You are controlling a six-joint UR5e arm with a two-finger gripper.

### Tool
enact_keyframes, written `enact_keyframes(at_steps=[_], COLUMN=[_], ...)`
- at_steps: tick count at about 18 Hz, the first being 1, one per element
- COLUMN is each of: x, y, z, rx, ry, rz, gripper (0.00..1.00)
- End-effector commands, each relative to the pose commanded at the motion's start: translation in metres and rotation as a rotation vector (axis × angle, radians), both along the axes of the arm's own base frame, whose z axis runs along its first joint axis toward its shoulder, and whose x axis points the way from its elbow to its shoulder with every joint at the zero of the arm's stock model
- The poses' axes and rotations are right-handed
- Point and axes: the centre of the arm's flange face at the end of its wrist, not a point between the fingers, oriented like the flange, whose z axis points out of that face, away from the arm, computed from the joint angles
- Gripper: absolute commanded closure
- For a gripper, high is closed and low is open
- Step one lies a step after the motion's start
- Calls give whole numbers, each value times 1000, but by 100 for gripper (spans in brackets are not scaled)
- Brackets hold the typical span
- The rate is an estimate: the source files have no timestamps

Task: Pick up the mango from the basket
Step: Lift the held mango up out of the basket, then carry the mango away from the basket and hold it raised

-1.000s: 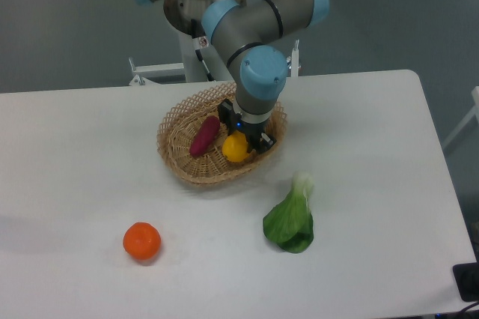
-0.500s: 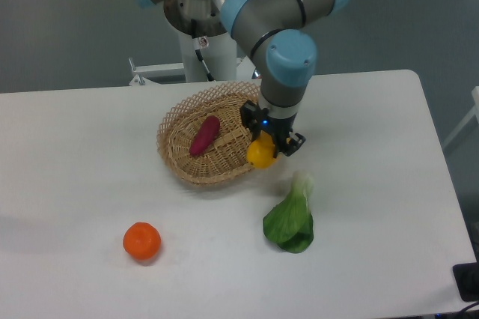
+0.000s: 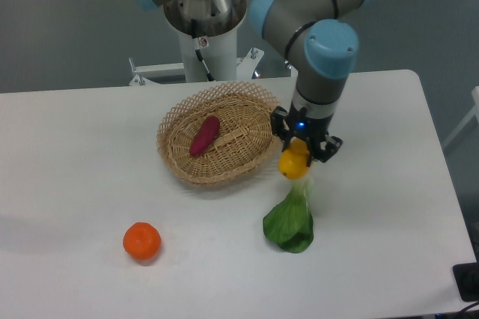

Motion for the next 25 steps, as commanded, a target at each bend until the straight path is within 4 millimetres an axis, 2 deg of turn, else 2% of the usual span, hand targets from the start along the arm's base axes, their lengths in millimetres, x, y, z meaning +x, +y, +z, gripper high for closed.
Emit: enact_keyframes(at_steps=[3,6,9,25], x=[-21,-29,-34,-54], y=[-5,-3,-4,9], z=[5,5,-5,0], rx=[8,-6,-60,-56], ry=[17,34,50,75], rz=[14,16,11,-1], gripper=[70,69,68,68])
